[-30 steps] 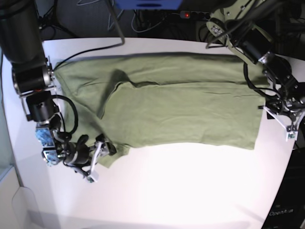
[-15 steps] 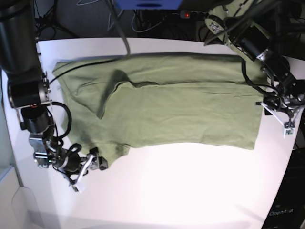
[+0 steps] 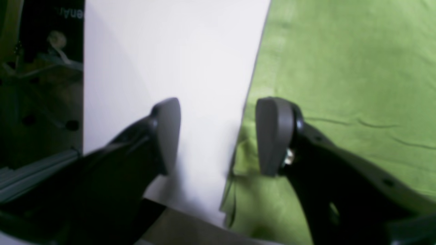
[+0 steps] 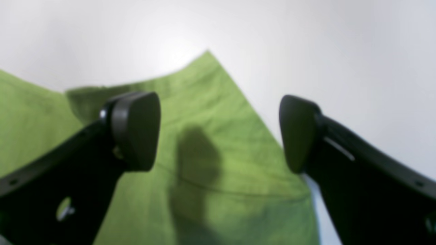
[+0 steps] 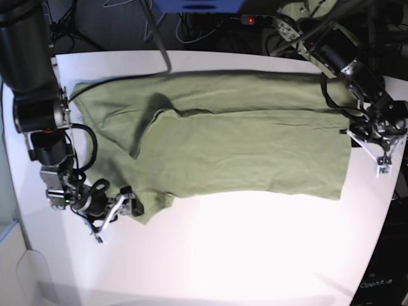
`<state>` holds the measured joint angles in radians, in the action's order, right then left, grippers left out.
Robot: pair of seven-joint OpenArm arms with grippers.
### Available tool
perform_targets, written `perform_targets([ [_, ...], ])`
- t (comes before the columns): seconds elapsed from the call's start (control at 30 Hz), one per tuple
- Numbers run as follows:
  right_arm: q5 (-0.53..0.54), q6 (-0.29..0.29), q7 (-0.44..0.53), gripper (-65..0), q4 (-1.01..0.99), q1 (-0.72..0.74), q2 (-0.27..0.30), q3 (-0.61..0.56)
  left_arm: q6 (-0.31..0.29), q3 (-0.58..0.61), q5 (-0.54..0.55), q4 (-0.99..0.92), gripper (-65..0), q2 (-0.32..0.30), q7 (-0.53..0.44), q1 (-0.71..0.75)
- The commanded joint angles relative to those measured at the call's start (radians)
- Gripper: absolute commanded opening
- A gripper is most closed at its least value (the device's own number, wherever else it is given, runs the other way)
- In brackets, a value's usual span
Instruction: Fold the T-shirt properly
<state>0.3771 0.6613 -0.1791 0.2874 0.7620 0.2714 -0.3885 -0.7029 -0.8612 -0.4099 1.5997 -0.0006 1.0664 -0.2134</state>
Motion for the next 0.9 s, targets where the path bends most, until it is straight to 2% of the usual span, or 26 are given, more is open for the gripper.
perform_targets([
  [0.0,0.015,0.008,0.023,-12.2,0.013,0.035,0.007,0.001,0.005,0.003,0.006,0.023,-31.9,-0.012,-0.013,-0.019],
  [0.23,0.015,0.008,0.025,-12.5,0.016,-0.023,0.006,-0.003,0.005,0.003,0.006,0.023,-31.9,-0.012,-0.013,-0.019],
  [0.3,0.015,0.008,0.025,-14.4,0.017,-0.034,0.006,-0.005,0.005,0.003,0.006,0.023,-31.9,-0.012,-0.013,-0.019],
  [0.37,0.015,0.008,0.025,-21.9,0.017,-0.037,0.006,-0.005,0.005,0.003,0.006,0.023,-31.9,-0.012,-0.012,-0.019],
  [0.53,0.015,0.008,0.025,-55.0,0.017,-0.037,0.006,-0.005,0.005,0.003,0.006,0.023,-31.9,-0.014,-0.015,-0.019],
  [0.6,0.015,0.008,0.025,-63.4,0.017,-0.037,0.006,-0.005,0.005,0.003,0.009,0.018,-31.9,-0.016,-0.015,-0.019],
  [0.63,0.015,0.008,0.025,-64.9,0.017,-0.037,0.006,-0.005,0.005,0.003,0.01,0.014,-31.9,-0.017,-0.016,-0.022],
  [0.87,0.015,0.008,0.082,-64.3,0.017,-0.037,0.01,-0.003,0.005,0.006,0.012,0.008,-31.4,-0.022,-0.018,-0.087],
])
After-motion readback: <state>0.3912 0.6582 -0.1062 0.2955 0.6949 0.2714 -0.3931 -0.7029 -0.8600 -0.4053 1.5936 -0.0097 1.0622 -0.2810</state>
